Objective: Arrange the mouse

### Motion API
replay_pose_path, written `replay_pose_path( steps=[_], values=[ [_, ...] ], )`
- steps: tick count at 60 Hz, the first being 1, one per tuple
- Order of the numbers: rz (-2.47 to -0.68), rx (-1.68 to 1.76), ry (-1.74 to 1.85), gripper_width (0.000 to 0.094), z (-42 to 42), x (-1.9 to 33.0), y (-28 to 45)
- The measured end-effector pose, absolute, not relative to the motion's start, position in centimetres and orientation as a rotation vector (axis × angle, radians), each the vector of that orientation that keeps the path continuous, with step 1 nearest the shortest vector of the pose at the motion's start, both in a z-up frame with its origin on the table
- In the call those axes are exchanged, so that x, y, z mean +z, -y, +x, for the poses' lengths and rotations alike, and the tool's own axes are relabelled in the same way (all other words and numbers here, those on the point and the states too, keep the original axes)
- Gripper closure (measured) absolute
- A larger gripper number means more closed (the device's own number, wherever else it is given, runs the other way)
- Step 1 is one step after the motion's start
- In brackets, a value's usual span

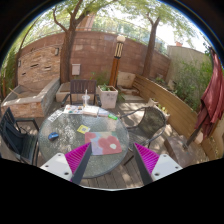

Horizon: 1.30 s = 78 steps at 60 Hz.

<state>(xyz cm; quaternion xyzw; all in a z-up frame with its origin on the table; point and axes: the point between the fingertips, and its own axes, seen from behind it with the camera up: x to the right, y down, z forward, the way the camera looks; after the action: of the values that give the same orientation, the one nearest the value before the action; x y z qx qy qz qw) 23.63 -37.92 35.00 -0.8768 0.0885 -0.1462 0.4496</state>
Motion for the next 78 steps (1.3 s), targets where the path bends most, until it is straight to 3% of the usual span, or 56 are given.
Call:
replay_pose_path(
  steps=[10, 11, 12, 17, 18, 29, 41, 56, 78],
  values=[
    [-2.216, -0.354, -0.245, 0.0092, 23.9, 30.9, 38.2],
    [-2.229, -0.362, -0.247, 0.0092, 23.6, 32.2, 38.9],
    [-2.233, -0.357, -0.247, 0.0091, 23.7, 29.9, 38.3],
    [-2.282, -0.342, -0.25, 0.0087, 22.9, 26.0, 38.4],
    [-2.298, -0.34, -0.25, 0.0082, 22.4, 26.5, 39.4],
    [-2.402, -0.199, -0.189, 0.0083, 15.4, 14.6, 36.9],
    [-2.381, -0.039, -0.032, 0.008, 3.7, 6.3, 29.1],
    [-2.306, 0.077, 0.075, 0.0082, -7.8, 1.2, 15.5],
    [-2.327, 0.063, -0.005, 0.01, -10.5, -1.0, 3.8]
  ],
)
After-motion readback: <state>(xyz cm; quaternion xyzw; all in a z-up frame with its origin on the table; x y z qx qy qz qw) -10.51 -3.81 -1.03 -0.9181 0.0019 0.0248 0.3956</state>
